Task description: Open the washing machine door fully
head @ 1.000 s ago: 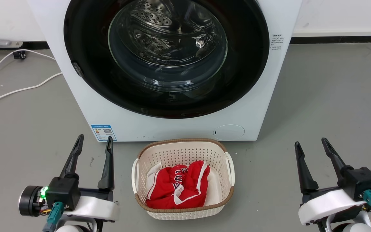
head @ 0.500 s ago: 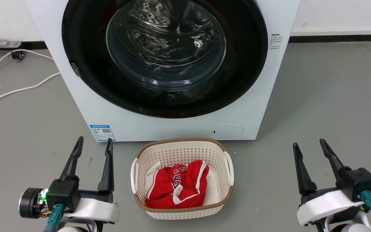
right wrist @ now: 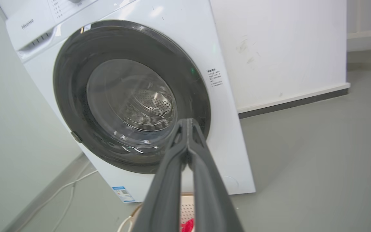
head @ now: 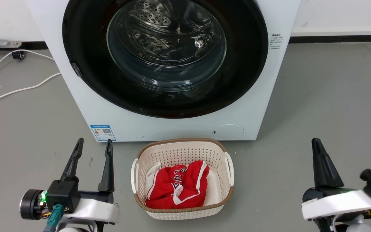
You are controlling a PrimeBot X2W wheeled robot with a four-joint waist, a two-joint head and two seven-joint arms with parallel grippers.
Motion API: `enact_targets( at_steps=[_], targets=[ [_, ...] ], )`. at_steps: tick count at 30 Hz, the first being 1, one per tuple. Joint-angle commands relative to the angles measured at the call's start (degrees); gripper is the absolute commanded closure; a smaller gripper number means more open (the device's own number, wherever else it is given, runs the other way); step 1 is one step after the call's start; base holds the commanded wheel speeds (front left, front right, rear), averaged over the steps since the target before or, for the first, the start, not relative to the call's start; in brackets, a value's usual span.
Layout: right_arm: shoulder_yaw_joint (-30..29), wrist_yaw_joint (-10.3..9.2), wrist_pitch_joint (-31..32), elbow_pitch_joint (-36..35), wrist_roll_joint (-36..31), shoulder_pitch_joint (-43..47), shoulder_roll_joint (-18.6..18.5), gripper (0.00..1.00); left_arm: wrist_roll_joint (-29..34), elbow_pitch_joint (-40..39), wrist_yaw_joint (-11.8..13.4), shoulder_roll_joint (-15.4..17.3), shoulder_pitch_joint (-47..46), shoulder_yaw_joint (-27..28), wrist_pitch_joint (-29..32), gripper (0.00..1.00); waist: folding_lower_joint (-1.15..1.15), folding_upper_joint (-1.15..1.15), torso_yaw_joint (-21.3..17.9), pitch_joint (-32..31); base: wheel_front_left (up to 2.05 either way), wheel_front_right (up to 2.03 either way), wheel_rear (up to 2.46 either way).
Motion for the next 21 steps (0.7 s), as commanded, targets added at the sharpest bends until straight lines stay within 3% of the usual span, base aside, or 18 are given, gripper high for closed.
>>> enact_targets(
  at_steps=[1,11,15,21],
  targets=[
    [0.5,-0.02,-1.0,1.0,8.0,-1.0,0.2,1.00,0.3,0.0,-0.2,-0.1,0.4,0.2,-0.1,0.00,0.00,0.00,0.1,0.0,0.00,0.00,0.00],
    [1.1,-0.01,-4.2,5.1,57.3,-9.8,0.1,1.00,0.3,-0.6,-0.2,-0.5,-1.1,1.5,-0.1,0.00,0.00,0.00,-0.6,2.1,0.00,0.00,0.00],
    [-1.5,-0.01,-4.3,6.9,65.5,-16.4,0.1,1.00,0.4,-1.4,-0.1,-0.5,-1.8,2.4,-0.1,0.00,0.00,0.00,-1.3,4.1,0.00,0.00,0.00],
    [-3.2,-0.01,-3.4,14.1,68.9,-29.1,0.0,1.00,0.9,-2.1,-0.2,-0.7,-4.0,2.9,-0.1,0.00,0.00,0.00,-1.1,7.5,0.00,0.00,0.00]
  ],
)
